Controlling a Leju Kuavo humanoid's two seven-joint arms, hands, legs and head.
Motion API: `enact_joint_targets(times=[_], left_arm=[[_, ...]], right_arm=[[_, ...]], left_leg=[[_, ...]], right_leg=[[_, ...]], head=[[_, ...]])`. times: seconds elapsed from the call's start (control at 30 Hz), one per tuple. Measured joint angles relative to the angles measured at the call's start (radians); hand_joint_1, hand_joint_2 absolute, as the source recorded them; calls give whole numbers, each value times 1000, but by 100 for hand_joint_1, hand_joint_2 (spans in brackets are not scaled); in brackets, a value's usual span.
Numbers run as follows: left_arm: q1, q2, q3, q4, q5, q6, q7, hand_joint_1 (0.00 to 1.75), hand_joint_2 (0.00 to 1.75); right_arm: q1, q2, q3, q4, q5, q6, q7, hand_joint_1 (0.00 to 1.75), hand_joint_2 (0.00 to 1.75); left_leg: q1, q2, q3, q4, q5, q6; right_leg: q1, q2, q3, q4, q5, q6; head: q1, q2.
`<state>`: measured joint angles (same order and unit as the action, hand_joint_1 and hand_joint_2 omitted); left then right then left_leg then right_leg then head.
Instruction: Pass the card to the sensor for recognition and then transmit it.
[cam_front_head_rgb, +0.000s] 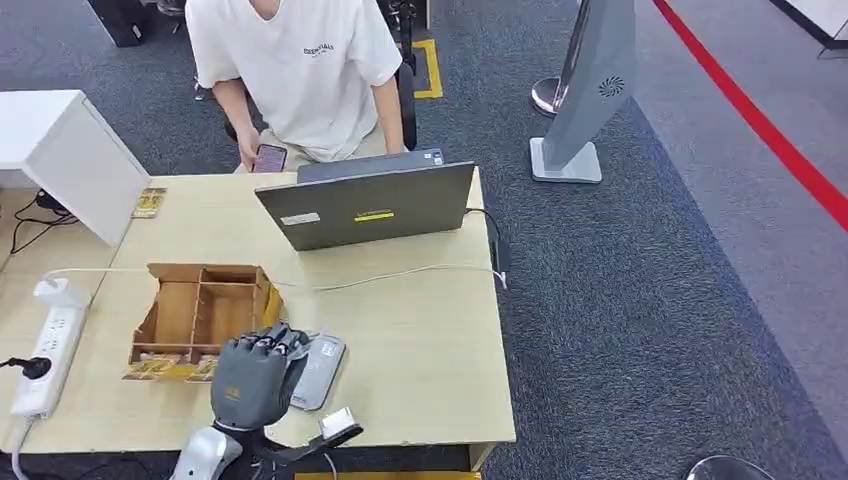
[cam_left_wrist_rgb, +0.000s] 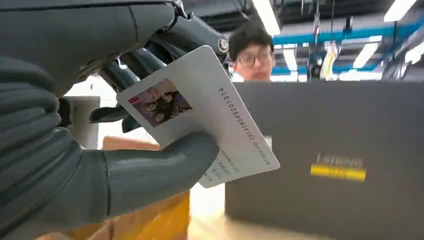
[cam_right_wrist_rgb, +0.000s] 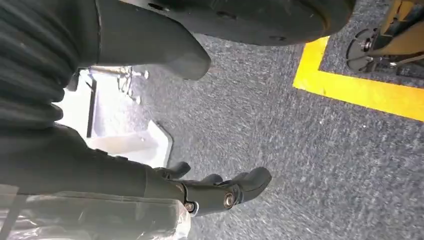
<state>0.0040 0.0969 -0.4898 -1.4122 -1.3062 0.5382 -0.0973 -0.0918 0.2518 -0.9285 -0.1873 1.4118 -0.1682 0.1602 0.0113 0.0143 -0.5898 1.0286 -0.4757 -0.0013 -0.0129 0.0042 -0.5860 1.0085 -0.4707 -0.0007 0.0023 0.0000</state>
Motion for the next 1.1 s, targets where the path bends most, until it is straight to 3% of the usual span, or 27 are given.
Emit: enact_joint_targets(times=[0.47,0.6,0.8,1.1], left_arm=[[29,16,0,11,14,-64,3,175,175],[29,15,0,25,13,-108,3,175,175],[20,14,0,54,-35,-136,64,175,175],[4,14,2,105,-48,-174,85,175,175]], right_arm=[[0,0,-3,0,5,1,-2,0,175],[-1,0,-3,0,8,-3,1,0,175],[-1,0,-3,0,13,-4,0,0,175],[-1,0,-3,0,19,2,1,0,175]], left_leg=[[0,-1,0,0,0,0],[0,-1,0,0,0,0],[0,-1,0,0,0,0],[0,-1,0,0,0,0]], right_leg=[[0,0,1,0,0,0],[0,0,0,0,0,0],[0,0,0,0,0,0],[0,0,0,0,0,0]], head=[[0,0],[0,0],[0,0],[0,0]])
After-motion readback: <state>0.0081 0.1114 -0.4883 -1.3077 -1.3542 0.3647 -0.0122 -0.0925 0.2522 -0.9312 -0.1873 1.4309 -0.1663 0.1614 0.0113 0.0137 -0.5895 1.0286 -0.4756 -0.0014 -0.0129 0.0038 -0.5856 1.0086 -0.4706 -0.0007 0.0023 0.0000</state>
